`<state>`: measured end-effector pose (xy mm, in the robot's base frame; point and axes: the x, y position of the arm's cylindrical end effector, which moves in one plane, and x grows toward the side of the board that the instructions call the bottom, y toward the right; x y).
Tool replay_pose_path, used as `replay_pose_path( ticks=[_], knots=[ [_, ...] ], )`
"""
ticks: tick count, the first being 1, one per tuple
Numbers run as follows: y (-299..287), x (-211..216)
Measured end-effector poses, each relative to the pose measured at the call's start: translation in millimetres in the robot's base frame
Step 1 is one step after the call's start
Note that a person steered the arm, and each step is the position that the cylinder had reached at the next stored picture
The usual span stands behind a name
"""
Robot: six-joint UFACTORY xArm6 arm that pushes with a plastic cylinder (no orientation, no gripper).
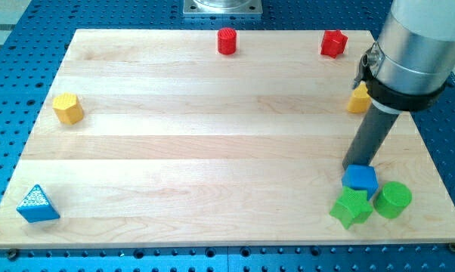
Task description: Move the triangle top to the cube
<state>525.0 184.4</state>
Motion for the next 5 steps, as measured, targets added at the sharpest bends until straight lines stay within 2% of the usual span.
replay_pose_path(
  ticks=[1,3,4,5],
  knots=[
    [-64,-12],
    [-344,-14],
    [-452,-1],
    [-464,33]
  ],
)
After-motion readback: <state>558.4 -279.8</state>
